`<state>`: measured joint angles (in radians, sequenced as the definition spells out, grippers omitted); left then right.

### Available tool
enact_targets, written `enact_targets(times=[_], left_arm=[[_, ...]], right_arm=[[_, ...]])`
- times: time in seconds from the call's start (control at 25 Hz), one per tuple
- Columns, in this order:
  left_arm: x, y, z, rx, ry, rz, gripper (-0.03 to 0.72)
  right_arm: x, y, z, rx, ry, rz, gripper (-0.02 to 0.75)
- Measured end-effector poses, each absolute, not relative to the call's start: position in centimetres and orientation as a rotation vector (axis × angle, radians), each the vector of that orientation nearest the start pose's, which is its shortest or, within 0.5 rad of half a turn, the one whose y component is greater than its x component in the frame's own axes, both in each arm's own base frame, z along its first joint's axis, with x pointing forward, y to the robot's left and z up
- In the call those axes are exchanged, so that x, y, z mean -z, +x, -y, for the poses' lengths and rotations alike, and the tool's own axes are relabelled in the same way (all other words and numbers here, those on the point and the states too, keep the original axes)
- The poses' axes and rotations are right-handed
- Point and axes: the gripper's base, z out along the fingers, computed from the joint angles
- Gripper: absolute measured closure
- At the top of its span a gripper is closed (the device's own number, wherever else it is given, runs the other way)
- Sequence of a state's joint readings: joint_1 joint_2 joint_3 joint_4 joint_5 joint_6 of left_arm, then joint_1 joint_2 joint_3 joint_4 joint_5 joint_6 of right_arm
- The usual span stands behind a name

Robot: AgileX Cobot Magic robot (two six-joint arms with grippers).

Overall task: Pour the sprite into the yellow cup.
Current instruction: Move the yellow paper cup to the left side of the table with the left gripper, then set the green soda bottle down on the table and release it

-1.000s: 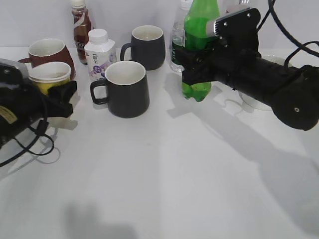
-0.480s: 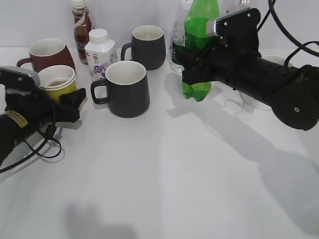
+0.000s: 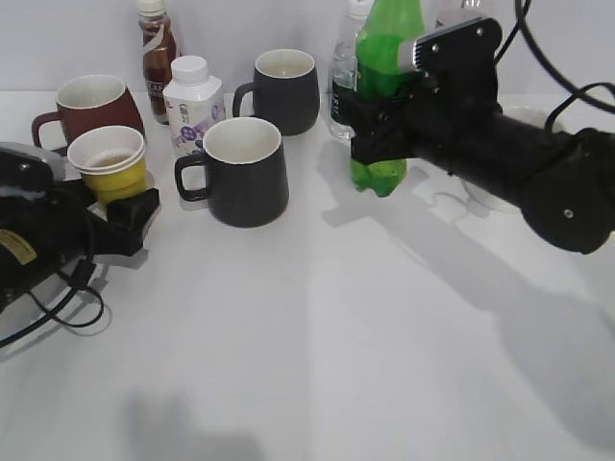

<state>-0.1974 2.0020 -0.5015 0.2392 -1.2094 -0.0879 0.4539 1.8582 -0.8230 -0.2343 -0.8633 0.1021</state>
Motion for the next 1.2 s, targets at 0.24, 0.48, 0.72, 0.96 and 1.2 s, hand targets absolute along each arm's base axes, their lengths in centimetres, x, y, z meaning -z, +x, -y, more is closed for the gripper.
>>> enact_targets(times=[0.24,0.48,0.72,0.96,1.2], left_arm=[[-9.8,27.5,7.6,0.345,0.337,-1.801,0.067],[-10.3,25.8,7.4,0.354,0.352,-1.813,0.067],[-11.3,23.6,6.9,0.368,0.336,-1.82,0.072],[-12.4,21.5,6.5,0.461,0.217,-1.836,0.106],[-13.6,20.5,6.2,0.498,0.137,-1.884,0.107]], right_arm=[[-15.4,33.0,-18.0,-0.469,-0.549,-1.617,0.318],[-15.0,33.1,-18.0,-0.481,-0.535,-1.593,0.273],[-15.5,33.2,-17.9,-0.469,-0.512,-1.603,0.122],[-16.3,32.8,-17.5,-0.452,-0.523,-1.737,0.118],[-16.6,32.1,-17.3,-0.494,-0.487,-1.895,0.118]])
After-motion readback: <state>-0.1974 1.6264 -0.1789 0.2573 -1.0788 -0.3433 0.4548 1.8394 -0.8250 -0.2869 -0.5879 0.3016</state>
